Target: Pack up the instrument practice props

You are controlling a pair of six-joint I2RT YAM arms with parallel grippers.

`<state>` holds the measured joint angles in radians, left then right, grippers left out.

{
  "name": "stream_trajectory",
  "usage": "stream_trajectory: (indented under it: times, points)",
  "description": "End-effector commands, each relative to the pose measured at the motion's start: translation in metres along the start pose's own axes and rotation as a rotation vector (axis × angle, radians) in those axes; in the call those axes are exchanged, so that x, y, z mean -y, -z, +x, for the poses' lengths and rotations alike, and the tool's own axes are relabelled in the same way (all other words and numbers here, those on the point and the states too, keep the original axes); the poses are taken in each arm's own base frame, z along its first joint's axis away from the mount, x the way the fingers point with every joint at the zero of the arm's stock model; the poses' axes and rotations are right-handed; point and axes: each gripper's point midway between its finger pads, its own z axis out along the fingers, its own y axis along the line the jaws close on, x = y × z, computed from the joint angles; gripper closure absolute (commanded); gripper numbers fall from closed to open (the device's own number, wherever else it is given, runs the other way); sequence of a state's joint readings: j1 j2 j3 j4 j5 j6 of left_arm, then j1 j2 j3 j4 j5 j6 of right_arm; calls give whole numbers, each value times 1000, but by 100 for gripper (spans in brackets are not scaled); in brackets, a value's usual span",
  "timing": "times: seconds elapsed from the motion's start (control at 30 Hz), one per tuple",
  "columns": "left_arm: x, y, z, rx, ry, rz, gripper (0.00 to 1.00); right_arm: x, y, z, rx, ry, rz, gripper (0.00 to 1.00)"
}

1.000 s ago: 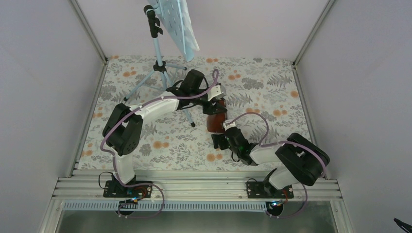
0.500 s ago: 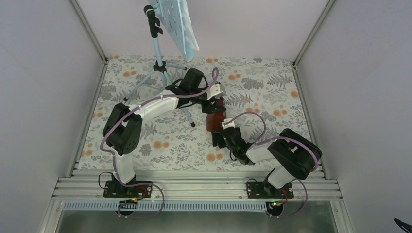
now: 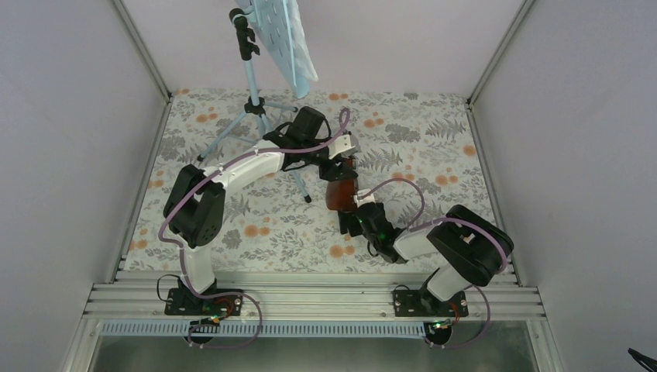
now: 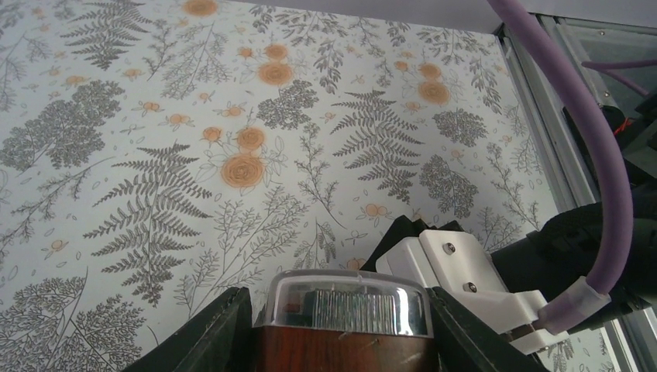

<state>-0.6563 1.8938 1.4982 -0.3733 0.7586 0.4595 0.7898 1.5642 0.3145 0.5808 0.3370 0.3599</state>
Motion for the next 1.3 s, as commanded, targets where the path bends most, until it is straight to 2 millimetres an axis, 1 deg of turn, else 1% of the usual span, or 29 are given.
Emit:
stream_trajectory:
  times: [0.0,0.17,0.43,0.53,0.57,0.63,0.7,0.8,1.0,1.1,1.17,1.23,1.27]
  points:
    - [38,-14,42,-118,146,177,65,-2,0,2,2,29,-33,0]
    - [41,-15,43,-115,149,191,66,0,-4,-2,18,46,-8,0]
    - [42,-17,45,-116,156,212,68,-10,-8,-15,93,129,-48,0]
    - [42,-18,46,-117,157,214,68,-11,-8,-19,115,135,-51,2]
    - [42,-18,45,-116,156,215,68,-12,-7,-20,122,137,-54,3]
    - [43,-18,46,-116,159,217,68,-9,-11,-11,101,145,-46,8]
    - [42,-19,47,-117,160,218,68,-7,-11,-10,103,140,-36,18]
    - [42,-19,47,-119,162,219,68,-4,-11,-10,102,128,-16,30]
    - [42,-21,49,-121,164,221,68,-2,-8,-11,106,110,-12,43]
    - [41,-21,49,-122,164,221,68,-1,-7,-7,96,106,-17,49]
    - [41,-21,49,-122,164,218,68,-2,-2,-13,117,90,-27,49]
    - [40,-21,50,-124,165,211,68,-2,-1,-13,112,82,-27,45]
    - [39,-21,49,-124,166,204,66,-1,0,-14,110,76,-26,42]
